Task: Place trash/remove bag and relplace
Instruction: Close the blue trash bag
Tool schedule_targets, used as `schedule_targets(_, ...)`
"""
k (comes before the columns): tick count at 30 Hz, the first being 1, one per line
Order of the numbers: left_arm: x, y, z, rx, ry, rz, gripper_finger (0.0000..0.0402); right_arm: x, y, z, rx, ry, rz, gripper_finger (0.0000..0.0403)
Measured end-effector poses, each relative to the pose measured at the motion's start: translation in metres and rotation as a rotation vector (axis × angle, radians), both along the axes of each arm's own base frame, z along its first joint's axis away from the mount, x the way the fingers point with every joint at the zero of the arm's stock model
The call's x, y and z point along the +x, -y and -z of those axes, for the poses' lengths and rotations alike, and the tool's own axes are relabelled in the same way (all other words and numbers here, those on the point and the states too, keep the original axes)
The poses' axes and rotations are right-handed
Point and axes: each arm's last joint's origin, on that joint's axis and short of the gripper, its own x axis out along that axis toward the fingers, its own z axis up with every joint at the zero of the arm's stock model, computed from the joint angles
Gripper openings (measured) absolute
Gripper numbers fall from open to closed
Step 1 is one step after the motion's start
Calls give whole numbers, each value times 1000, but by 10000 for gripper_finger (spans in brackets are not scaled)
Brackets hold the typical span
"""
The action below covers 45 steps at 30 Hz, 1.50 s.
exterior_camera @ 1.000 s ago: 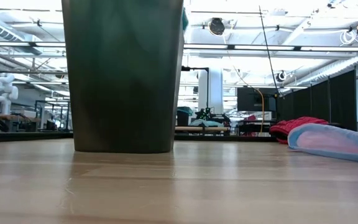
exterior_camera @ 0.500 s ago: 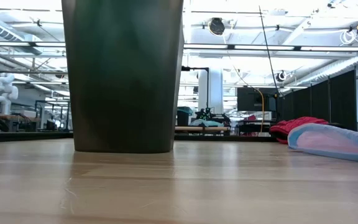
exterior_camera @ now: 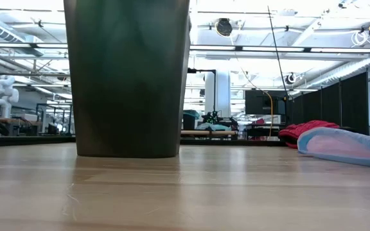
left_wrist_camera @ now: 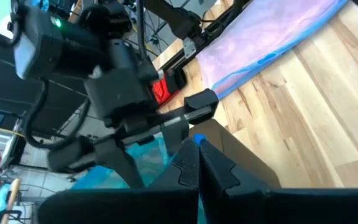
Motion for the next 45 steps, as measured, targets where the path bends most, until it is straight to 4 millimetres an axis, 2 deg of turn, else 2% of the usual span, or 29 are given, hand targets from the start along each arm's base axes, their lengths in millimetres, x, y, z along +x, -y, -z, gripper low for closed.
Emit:
schedule_targets(7,-4,4,0,-11,3,12,0,-2,-16,0,-122,5,12,272)
schedule_targets(10,-4,4,0,-21,4,5,0,-3,-24,-2,-206,26,46,304)
schedule_targets(13,-5,3,1,-21,4,3,0,-4,-34,-4,-269,54,32,319)
schedule_targets(19,-5,3,1,-38,7,-7,0,-6,-49,-10,-346,125,2,322)
schedule_targets(24,-5,3,1,-43,4,-5,0,-5,-49,-19,-359,216,-2,322)
schedule_targets(28,-5,3,1,-43,3,-4,0,-4,-47,-21,-336,255,-109,322)
schedule_targets(31,-4,3,1,-47,-1,-4,0,-3,-43,-21,-313,265,-173,322)
schedule_targets(39,-1,1,1,-60,-8,-4,0,12,-24,-13,-257,329,-198,320)
schedule_targets(45,-1,1,1,-55,-11,1,0,23,-13,3,-198,293,-201,282)
